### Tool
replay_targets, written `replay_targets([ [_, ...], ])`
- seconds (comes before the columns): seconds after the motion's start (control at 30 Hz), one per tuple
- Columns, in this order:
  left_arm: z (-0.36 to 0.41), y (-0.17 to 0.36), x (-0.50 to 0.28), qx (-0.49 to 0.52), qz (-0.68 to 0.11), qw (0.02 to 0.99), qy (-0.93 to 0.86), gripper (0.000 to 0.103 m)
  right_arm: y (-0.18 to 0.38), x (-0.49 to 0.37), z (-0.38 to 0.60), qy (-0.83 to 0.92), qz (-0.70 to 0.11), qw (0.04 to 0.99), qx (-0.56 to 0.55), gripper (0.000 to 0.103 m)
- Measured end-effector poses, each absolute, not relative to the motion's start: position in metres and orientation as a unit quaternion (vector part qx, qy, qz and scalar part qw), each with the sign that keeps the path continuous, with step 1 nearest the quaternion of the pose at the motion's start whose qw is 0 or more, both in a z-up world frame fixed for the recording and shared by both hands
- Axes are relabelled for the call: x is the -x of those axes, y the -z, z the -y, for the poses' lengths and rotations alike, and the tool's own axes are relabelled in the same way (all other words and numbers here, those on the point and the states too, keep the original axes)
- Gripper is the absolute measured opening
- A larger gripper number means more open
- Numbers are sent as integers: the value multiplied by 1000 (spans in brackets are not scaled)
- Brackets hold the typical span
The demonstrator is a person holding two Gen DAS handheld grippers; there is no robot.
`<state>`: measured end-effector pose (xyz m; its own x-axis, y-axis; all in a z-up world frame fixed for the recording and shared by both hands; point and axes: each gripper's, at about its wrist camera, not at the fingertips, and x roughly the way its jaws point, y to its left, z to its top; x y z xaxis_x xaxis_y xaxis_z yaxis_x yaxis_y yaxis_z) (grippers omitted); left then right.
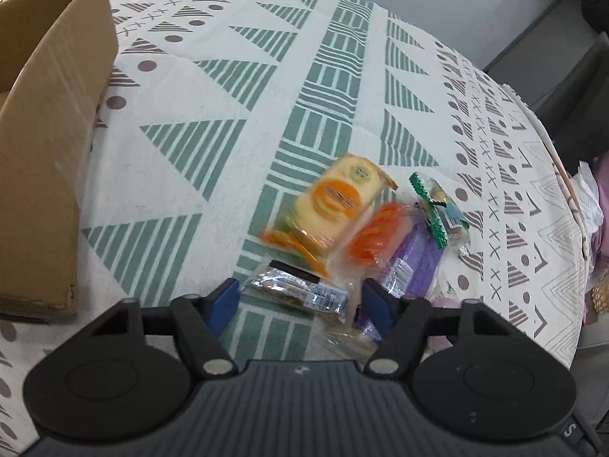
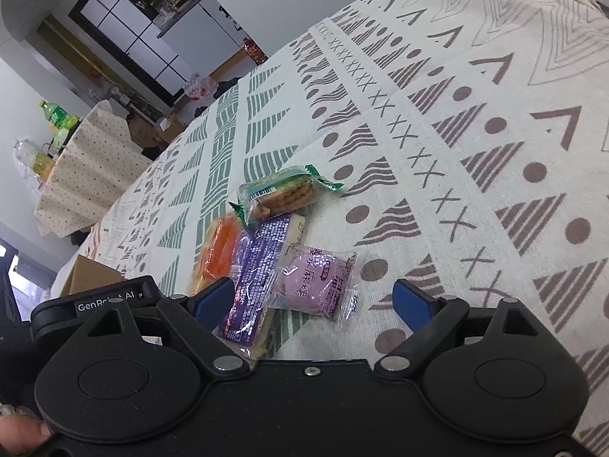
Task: Organize snacks
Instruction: 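Grasp the silver wrapped bar with the left tool while the right grasps the purple pastry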
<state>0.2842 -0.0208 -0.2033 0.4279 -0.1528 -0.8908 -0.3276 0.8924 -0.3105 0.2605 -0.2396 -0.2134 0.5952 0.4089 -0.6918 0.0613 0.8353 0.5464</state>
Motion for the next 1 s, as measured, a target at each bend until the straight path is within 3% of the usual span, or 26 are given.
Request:
replay_targets([
  [0.1, 19, 203, -284, 232, -532, 813, -53, 55, 213, -264, 235, -102, -435, 857, -256, 90],
  [0.3, 18, 195, -279, 227, -522, 820, -57, 51, 215, -273, 225, -100, -432, 866, -229, 88],
  [0.47, 14, 180, -274, 220, -504, 833, -68, 51, 214, -272, 217, -85, -433, 880, -175, 52],
  [0.57, 13, 171, -269, 217, -492, 840, -71, 51, 213, -269, 220, -94, -440, 874, -183, 43],
  [1.0, -3, 124, -232, 225, -432, 871, -68, 51, 168, -238, 226, -104, -406, 882, -216, 42],
])
